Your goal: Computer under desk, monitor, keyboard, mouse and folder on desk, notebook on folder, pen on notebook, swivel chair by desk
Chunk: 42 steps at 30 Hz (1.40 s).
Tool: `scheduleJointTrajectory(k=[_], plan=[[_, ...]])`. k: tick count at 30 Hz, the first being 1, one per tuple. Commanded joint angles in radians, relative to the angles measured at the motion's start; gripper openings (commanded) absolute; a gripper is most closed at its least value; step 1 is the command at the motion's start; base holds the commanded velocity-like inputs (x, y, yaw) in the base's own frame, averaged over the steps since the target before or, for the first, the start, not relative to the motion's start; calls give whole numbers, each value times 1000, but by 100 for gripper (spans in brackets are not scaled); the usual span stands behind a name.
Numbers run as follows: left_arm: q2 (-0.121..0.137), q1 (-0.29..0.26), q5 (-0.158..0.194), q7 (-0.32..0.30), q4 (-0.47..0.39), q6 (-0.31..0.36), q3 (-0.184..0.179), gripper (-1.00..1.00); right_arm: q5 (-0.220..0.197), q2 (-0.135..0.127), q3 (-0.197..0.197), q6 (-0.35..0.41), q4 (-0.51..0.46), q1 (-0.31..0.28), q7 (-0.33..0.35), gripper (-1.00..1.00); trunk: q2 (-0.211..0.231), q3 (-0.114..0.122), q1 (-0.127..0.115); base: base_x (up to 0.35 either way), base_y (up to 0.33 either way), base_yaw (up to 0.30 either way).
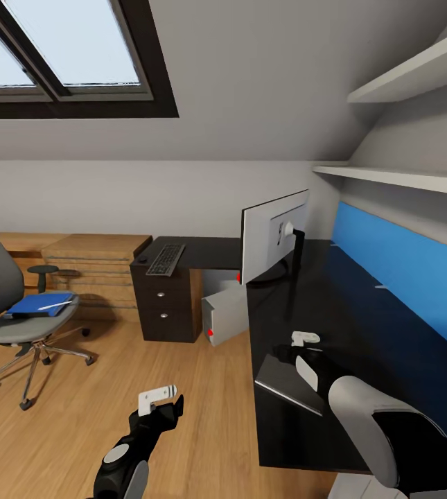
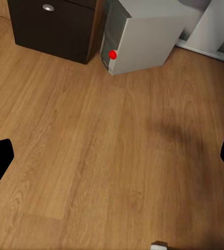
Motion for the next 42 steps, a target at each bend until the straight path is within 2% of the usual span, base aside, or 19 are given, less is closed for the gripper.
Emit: scheduleJointTrajectory(k=[1,11,21,30,35,42], plan=[[0,-1,11,9,-1,3,-2,100,-10,0,1,5,-2,0,-4,100,-1,-1,0,0,0,0],[1,-1,10,9,3,3,-2,100,-9,0,3,-1,-3,0,-7,100,-1,-1,0,5,0,0],[2,-1,10,9,4,3,-2,100,-9,0,3,-3,-4,0,-7,100,-1,-1,0,192,0,0],[2,-1,10,9,2,3,-3,100,-8,0,3,0,-4,0,-14,100,-1,-1,0,37,0,0],[1,-1,9,9,0,2,-4,100,-7,1,3,2,-3,0,-47,100,-36,-17,19,3,0,0],[0,-1,9,9,0,2,-4,100,-7,2,4,2,-3,0,-54,100,-85,-39,46,0,0,0]])
